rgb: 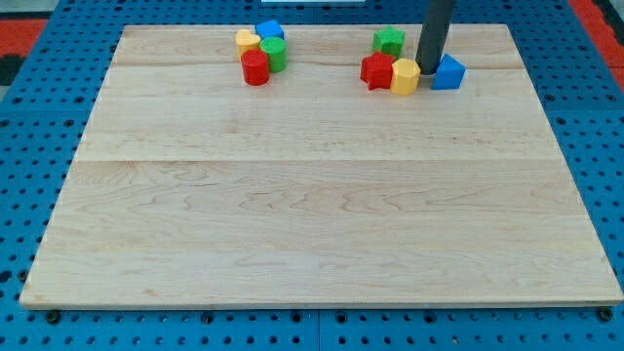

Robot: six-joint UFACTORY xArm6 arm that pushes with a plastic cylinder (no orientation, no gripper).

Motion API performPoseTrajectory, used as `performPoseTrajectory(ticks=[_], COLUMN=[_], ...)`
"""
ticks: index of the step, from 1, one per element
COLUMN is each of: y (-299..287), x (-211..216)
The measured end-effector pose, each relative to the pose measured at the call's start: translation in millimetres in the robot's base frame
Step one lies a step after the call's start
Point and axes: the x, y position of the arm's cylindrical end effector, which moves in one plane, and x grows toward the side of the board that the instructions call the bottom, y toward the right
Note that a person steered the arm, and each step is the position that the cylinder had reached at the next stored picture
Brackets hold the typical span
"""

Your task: Separate the yellow hexagon and blue triangle from each other

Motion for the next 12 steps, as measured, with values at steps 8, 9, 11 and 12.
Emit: performPoseTrajectory(ticks=[8, 9, 11, 12], y=[0, 16, 75, 97], x=[146, 159, 44, -24])
